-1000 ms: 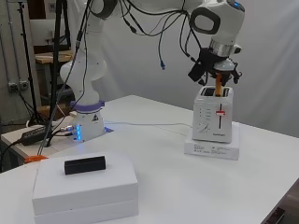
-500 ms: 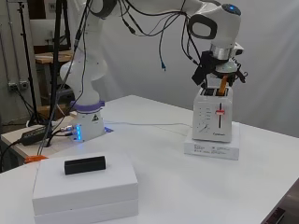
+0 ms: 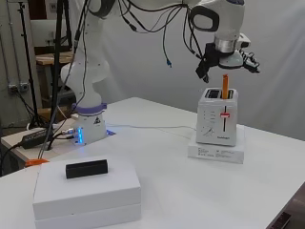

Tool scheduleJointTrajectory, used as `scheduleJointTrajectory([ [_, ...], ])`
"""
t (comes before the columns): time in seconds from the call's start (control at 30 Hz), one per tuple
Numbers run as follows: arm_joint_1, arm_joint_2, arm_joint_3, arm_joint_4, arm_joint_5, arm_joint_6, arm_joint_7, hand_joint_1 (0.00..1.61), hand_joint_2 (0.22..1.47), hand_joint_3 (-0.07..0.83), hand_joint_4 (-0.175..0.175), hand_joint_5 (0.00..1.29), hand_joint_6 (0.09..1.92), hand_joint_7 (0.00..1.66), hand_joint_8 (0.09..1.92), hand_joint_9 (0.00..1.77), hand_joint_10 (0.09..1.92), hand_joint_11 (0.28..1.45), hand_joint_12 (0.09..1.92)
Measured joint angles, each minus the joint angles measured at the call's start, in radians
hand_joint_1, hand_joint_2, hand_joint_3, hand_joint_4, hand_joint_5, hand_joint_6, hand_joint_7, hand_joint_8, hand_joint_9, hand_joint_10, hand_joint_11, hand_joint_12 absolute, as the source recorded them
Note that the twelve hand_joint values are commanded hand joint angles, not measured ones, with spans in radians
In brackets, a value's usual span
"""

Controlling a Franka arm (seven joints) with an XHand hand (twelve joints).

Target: Teleoperate dual arm-hand system to toast a bread

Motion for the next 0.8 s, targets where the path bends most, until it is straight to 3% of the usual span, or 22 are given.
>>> scheduleJointTrajectory([
  [0.13,0.012,-0.018,0.002,-0.149,-0.077,-0.015,0.045,0.28,1.00,0.007,0.018,0.44,0.09,0.56,0.09,0.66,0.09,0.47,0.09],
  [0.23,0.027,-0.016,0.006,-0.163,-0.147,-0.033,0.066,0.31,1.04,0.007,0.057,0.49,0.09,0.62,0.09,0.72,0.09,0.50,0.09],
  [0.43,0.054,-0.008,0.016,-0.006,-0.276,-0.074,0.106,0.34,1.06,0.009,0.080,0.50,0.09,0.65,0.09,0.75,0.09,0.52,0.09],
  [0.67,0.125,0.033,0.022,0.086,-0.486,-0.154,0.173,0.58,1.09,0.002,0.108,0.51,0.09,0.71,0.09,0.84,0.09,0.60,0.09],
  [0.8,0.150,0.051,0.025,0.110,-0.528,-0.182,0.196,0.66,1.12,0.001,0.144,0.70,0.09,0.83,0.09,0.97,0.09,0.66,0.09],
])
